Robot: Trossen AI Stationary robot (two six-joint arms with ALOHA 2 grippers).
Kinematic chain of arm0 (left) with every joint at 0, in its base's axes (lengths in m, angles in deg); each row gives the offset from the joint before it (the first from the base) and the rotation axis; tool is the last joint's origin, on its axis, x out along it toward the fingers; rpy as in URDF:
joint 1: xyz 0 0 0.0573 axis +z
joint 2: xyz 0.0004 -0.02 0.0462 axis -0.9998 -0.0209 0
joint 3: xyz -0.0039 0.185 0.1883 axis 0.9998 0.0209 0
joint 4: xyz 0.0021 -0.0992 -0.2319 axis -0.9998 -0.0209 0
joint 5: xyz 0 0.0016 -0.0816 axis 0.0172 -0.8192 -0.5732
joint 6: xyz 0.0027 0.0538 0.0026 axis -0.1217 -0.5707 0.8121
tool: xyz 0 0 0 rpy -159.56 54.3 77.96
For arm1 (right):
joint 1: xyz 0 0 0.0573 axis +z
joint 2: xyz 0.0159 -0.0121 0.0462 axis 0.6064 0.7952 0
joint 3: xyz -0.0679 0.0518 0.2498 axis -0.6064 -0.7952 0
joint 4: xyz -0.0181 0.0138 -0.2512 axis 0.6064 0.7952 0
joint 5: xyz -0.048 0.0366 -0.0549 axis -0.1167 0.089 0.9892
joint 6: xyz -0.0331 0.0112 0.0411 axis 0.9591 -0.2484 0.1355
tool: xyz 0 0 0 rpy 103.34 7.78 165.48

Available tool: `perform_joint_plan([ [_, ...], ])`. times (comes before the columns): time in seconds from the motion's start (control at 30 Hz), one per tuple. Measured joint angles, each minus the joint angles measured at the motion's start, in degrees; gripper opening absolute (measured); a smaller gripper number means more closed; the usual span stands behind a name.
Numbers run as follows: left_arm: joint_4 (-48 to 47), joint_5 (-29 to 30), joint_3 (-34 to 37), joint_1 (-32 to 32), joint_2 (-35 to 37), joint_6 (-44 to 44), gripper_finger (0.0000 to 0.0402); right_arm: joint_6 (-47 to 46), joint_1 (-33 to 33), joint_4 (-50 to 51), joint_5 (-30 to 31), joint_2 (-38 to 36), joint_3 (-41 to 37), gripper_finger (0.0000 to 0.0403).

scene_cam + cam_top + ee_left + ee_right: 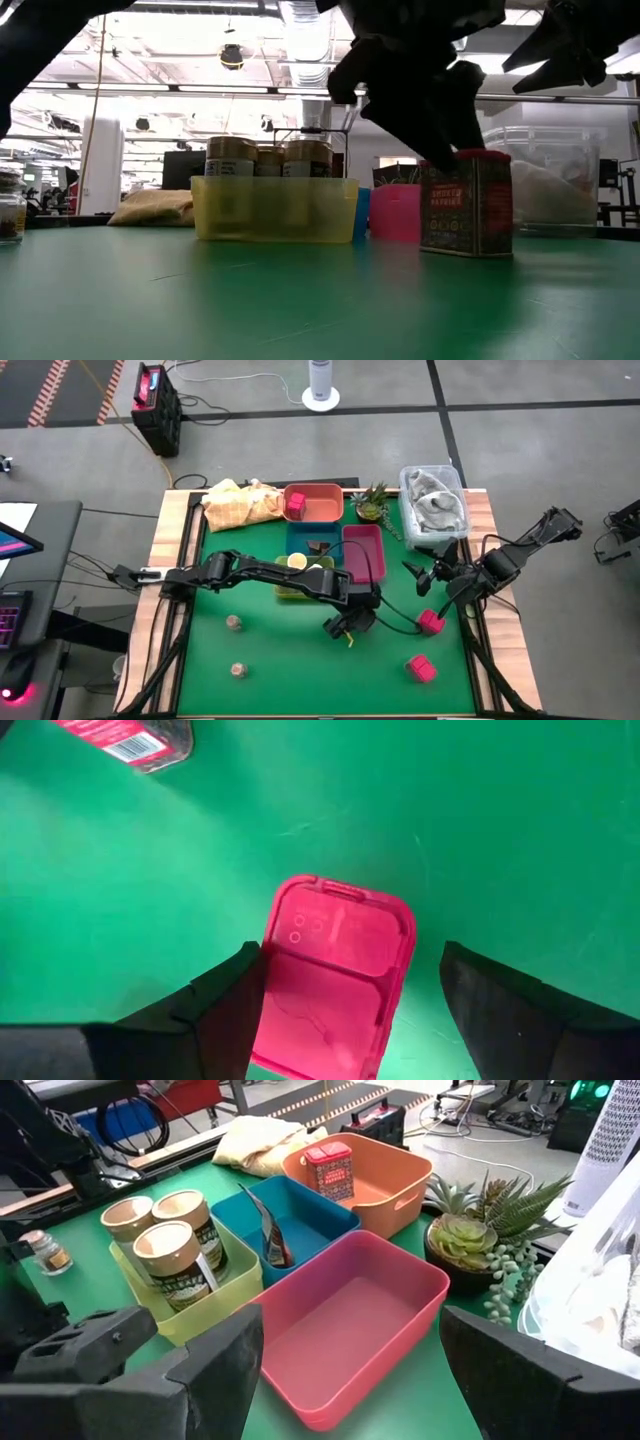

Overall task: Sort spices by type
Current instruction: Put the left red seasoning can into the orange bin

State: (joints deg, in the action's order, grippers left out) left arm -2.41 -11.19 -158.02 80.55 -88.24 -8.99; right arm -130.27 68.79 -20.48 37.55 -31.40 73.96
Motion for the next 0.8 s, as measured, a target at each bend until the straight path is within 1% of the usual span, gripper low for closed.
perform_joint_plan([
  [0.27,-0.59,-0.30,-2.42,0.40,-0.07,0.14,0.0284,2.23,0.00,-2.47,0.00,0.00,0.00,0.0327],
  [0.43,-0.35,-3.88,-2.24,1.92,-0.37,0.23,0.0284,2.31,-0.09,-2.50,0.00,0.00,0.00,0.0327],
  [0.6,-0.37,-5.02,-0.98,3.31,-0.64,1.65,0.0284,2.40,-0.09,-2.50,0.00,0.02,0.00,0.0327],
  [0.7,-2.14,-6.85,-0.95,3.56,-0.64,3.30,0.0284,2.56,-0.09,-2.48,0.00,0.00,0.00,0.0327],
  [0.8,-4.41,-7.24,-0.95,3.26,-0.61,2.75,0.0284,2.56,-0.09,-2.49,0.00,0.02,0.00,0.0327],
])
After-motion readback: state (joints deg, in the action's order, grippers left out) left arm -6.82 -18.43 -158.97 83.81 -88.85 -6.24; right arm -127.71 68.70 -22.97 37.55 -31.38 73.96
